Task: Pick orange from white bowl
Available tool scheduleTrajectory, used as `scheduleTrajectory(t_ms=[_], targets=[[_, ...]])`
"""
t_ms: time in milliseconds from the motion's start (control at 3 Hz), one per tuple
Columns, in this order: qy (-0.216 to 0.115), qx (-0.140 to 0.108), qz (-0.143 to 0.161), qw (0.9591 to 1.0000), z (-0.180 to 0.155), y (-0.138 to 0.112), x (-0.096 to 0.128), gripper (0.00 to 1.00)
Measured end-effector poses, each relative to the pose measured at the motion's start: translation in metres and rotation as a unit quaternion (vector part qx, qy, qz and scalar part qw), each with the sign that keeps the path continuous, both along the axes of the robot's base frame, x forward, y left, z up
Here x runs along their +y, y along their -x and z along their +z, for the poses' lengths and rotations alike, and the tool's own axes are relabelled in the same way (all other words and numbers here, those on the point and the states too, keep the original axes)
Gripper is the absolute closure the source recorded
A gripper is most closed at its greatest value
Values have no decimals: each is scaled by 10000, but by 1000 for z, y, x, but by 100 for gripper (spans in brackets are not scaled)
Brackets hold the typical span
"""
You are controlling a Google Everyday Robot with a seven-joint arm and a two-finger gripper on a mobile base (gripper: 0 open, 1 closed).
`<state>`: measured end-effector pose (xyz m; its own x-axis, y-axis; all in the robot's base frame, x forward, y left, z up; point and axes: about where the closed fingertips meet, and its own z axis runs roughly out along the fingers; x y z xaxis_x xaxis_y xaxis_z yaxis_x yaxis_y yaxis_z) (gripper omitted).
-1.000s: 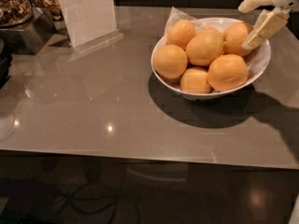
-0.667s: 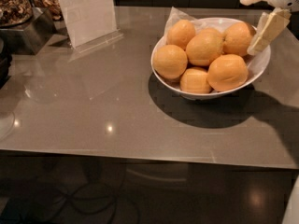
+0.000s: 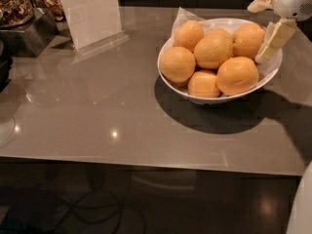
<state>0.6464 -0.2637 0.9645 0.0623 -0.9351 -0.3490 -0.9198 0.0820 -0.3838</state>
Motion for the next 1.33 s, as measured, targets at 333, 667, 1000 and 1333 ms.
scheduleTrajectory(t_ms=[333,667,1000,1333], targets=[[-56,58,3,10000,-9,-1,0,12],[-95,81,-6,9999,-14,-3,1,12],[-173,118,-20,9998,-21,-4,1,19],[-236,200,-20,9995,-30,-3,3,28]])
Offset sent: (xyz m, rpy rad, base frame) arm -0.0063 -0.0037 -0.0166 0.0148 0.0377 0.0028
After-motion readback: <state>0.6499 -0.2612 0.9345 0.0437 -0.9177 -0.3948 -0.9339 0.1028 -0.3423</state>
